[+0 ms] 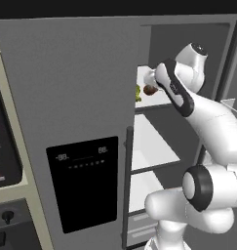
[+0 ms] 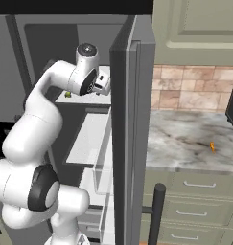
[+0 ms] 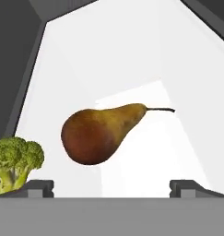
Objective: Open the fridge, remove the pear, broccoli, and shrimp, and place them on any counter.
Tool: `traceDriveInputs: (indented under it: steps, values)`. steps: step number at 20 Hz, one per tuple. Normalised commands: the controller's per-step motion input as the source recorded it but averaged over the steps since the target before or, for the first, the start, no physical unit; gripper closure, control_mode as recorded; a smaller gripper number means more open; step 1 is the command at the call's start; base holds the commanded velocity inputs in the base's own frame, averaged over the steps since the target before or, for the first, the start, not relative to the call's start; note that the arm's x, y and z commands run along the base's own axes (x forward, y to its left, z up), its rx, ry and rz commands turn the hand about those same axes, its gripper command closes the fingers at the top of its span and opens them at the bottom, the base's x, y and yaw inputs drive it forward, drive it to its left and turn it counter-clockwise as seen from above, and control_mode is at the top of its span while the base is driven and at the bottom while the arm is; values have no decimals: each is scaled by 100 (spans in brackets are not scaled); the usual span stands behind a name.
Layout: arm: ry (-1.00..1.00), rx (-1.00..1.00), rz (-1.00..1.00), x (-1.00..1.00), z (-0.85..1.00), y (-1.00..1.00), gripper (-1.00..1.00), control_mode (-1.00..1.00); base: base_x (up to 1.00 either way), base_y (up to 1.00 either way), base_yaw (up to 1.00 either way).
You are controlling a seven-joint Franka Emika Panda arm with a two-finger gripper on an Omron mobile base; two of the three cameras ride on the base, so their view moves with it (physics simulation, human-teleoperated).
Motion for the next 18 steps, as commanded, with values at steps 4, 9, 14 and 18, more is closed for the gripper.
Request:
traceDriveInputs:
  steps: [4,9,14,18]
  values:
    - [2,6,-26,48,0,18,-100,-100,0,0,0]
    - [5,4,-30,43,-2,28,-100,-100,0,0,0]
    - [8,11,-23,7,-7,4,-100,-100,0,0,0]
    - [14,15,-21,-52,-17,0,-100,-100,0,0,0]
